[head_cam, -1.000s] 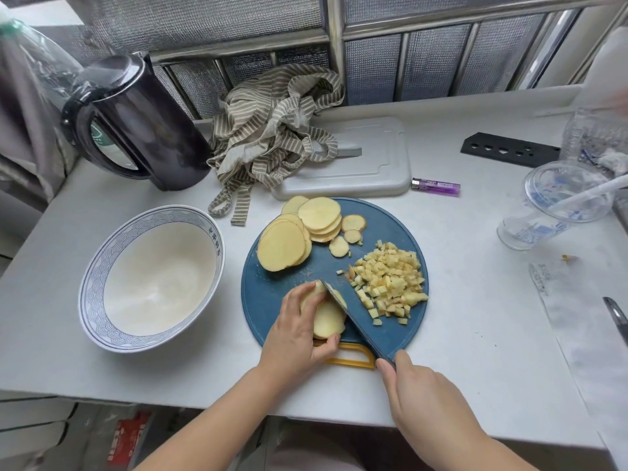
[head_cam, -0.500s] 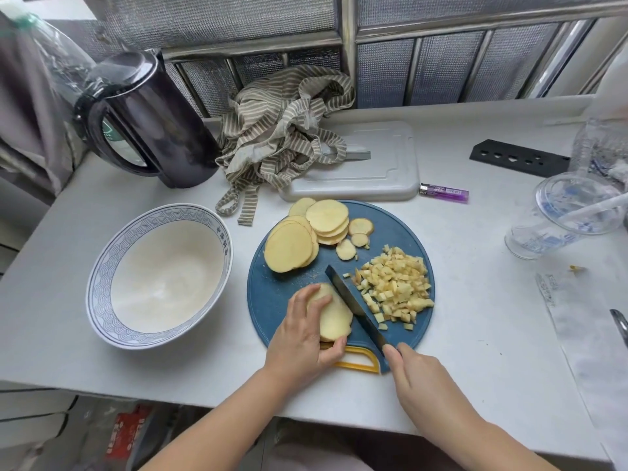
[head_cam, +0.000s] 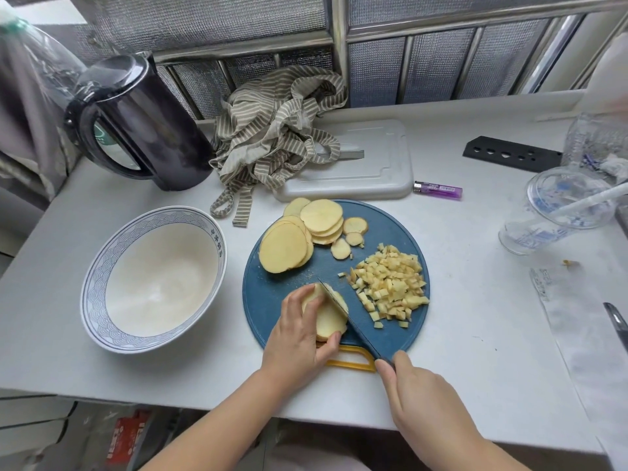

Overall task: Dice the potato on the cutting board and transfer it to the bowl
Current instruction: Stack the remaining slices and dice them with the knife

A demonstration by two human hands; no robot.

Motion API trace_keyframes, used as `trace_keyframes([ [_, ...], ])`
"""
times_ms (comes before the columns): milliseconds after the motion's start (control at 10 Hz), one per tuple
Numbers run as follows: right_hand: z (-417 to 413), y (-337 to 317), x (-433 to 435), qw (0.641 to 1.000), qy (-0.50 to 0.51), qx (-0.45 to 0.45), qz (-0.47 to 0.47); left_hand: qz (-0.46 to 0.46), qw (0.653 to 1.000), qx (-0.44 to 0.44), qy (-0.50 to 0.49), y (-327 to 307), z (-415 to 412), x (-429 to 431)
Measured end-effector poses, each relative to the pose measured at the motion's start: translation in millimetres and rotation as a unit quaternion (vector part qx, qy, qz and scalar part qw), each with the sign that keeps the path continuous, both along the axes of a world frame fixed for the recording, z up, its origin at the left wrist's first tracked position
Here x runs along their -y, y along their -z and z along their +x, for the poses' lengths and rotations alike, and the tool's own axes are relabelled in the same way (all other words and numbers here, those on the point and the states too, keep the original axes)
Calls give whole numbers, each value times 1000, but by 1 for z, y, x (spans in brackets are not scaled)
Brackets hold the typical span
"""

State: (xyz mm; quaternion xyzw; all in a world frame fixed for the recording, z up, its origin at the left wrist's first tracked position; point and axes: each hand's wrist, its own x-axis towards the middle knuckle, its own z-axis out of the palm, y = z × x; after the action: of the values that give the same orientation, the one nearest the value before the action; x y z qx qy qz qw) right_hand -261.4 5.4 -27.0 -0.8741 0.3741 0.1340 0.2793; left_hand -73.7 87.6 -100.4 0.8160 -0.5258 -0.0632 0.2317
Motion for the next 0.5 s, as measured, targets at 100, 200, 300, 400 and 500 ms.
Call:
trace_keyframes([
  [100,1,-1,-2,1000,-1,11,-5,5,1000,0,-2,0,0,0],
  [200,2,0,-3,1000,-5,16,-1,6,1000,3,-4,1,0,1],
  [300,4,-1,-4,1000,0,15,14,1,1000,6,-3,0,0,2],
  [400,6,1,-5,1000,-18,-1,12,1,1000,8,0,1,0,2],
  [500,9,2,-4,998,-43,-55,-5,7,1000,13,2,2,1,2],
])
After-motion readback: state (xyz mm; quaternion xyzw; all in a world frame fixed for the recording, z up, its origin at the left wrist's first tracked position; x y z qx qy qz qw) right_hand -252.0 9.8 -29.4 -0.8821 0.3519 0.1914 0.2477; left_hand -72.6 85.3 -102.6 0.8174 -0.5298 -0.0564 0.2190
